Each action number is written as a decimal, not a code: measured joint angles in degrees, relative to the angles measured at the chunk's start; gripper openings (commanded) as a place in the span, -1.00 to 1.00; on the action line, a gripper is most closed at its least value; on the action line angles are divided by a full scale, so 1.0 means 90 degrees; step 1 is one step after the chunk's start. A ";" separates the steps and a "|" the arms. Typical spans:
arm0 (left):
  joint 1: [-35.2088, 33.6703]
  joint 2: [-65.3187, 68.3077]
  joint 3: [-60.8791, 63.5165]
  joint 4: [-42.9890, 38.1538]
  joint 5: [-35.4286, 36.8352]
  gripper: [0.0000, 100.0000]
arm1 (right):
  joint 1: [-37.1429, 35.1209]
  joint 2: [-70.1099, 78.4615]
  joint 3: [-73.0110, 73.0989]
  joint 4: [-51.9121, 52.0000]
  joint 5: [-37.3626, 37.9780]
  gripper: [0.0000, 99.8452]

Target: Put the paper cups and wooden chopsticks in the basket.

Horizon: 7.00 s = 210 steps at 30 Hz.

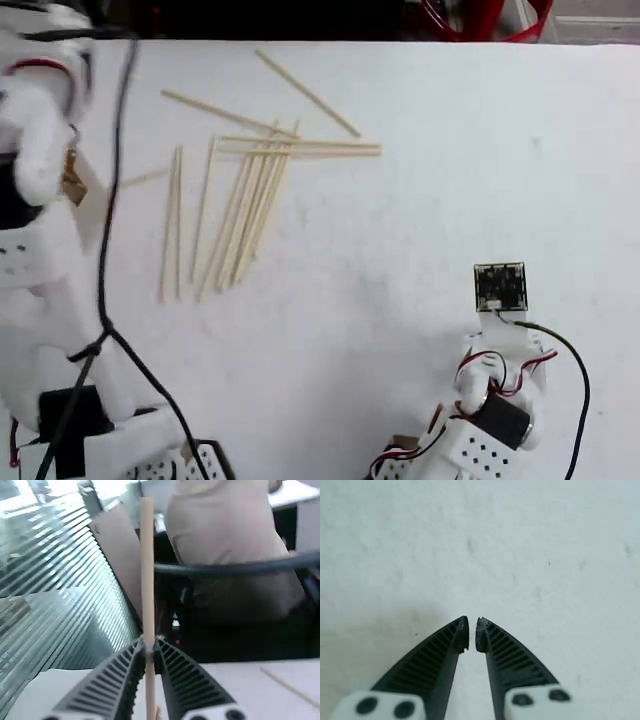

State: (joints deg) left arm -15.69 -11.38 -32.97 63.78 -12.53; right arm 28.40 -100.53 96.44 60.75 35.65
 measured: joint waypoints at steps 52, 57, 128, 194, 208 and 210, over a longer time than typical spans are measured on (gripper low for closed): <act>0.0567 -0.1084 0.1368 0.1885 0.0127 -0.79 | 0.0000 0.0000 0.0000 0.0000 0.0000 -0.91; 0.1846 -0.1153 0.2149 0.1836 -0.0068 -0.79 | 0.0000 0.0000 0.0000 0.0000 0.0000 -0.91; 0.2042 0.9602 -0.6750 0.3243 -0.0469 -0.79 | -0.0010 0.0000 0.0000 0.0000 0.0000 -0.91; 0.3350 0.4366 0.3458 -0.0391 -0.2725 -0.69 | -0.0010 0.0000 0.0000 0.0000 0.0000 -0.91; 0.3399 0.6320 0.0752 0.1358 -0.2735 -0.95 | -0.0010 0.0000 0.0000 0.0000 0.0000 -0.91; 0.3399 0.6466 0.0459 0.1592 -0.2735 -0.95 | -0.0010 0.0000 0.0000 0.0000 0.0000 -0.91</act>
State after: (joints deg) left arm 14.90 46.81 -28.84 78.11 -37.14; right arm 28.31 -100.53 96.44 60.75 35.65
